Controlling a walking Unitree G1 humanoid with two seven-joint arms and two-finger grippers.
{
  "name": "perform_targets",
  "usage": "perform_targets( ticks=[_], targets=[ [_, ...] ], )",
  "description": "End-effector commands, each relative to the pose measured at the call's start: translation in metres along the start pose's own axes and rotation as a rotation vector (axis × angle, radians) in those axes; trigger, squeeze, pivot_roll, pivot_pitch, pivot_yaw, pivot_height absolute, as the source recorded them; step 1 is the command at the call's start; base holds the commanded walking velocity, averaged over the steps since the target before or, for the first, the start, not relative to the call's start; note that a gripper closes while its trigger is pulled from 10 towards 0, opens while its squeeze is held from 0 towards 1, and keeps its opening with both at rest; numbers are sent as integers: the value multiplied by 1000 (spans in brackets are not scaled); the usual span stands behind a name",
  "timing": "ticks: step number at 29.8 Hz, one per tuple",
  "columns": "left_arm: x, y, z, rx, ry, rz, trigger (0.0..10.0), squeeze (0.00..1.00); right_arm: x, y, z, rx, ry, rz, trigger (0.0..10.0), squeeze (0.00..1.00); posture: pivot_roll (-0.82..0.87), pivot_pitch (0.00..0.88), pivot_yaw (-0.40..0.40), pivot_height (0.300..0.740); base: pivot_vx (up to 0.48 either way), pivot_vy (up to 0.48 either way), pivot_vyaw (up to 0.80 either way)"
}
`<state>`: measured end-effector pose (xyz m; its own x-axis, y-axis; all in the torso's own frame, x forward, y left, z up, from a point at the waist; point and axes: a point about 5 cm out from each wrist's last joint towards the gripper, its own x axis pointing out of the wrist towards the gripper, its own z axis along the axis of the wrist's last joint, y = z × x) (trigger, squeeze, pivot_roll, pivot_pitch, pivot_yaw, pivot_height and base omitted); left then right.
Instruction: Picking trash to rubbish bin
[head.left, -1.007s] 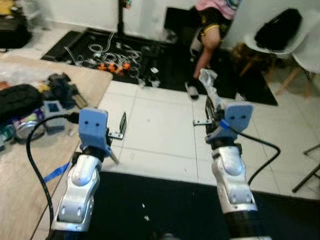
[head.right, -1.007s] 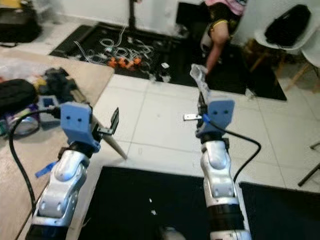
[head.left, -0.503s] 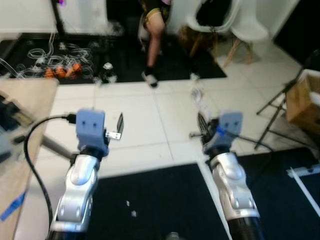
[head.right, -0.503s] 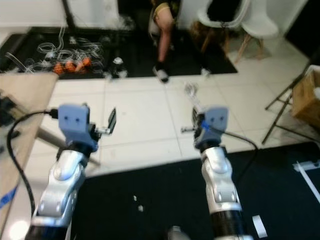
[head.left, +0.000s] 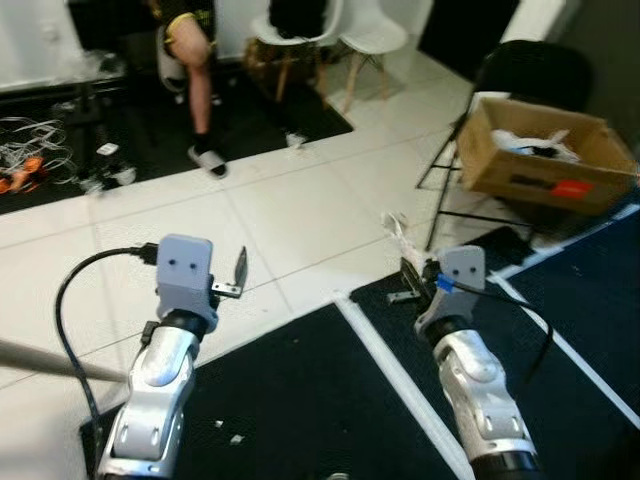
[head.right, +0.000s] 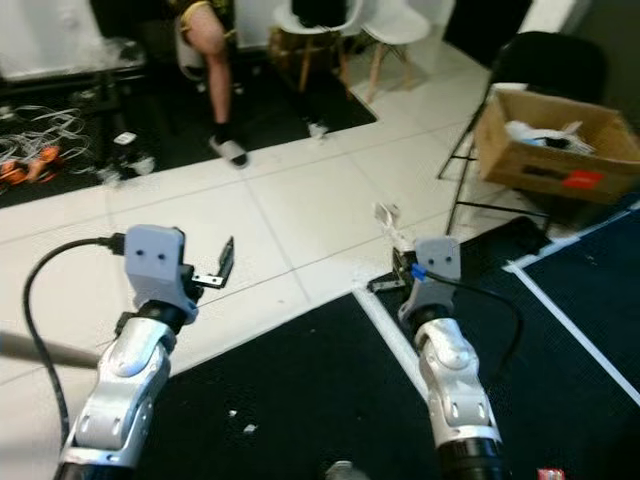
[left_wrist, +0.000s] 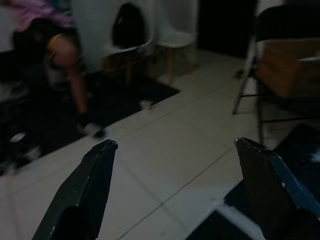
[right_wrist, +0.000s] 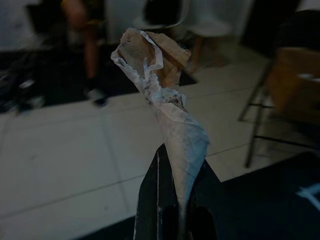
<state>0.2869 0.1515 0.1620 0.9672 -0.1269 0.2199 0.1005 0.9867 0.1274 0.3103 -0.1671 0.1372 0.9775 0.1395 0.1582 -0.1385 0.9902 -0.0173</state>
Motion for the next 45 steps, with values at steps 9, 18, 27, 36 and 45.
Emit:
perform_targets(
  ticks=[9, 18, 27, 36, 45],
  targets=[
    [10, 2, -10, 36, 49, -92, 10000, 0, -14, 4, -20, 58, 43, -76, 10000, 0, 47, 132, 116, 740, 0, 0, -800],
    [15, 1, -19, 9, 78, -94, 10000, 0, -25, 6, -26, 79, 56, -89, 10000, 0, 33, 132, 149, 740, 0, 0, -800],
    [14, 6, -19, -66, 77, -44, 10000, 0, -19, 7, -23, 72, 47, -66, 10000, 0, 40, 130, 126, 740, 0, 0, -796],
    [11, 19, -18, -121, 73, 25, 10000, 0, -15, 13, -29, 85, 92, -22, 10000, 0, 50, 129, 83, 740, 0, 0, -140],
    [5, 13, -22, -139, 82, 30, 10000, 0, -14, 9, -28, 76, 97, 0, 10000, 0, 44, 139, 56, 740, 0, 0, 0]
  ],
)
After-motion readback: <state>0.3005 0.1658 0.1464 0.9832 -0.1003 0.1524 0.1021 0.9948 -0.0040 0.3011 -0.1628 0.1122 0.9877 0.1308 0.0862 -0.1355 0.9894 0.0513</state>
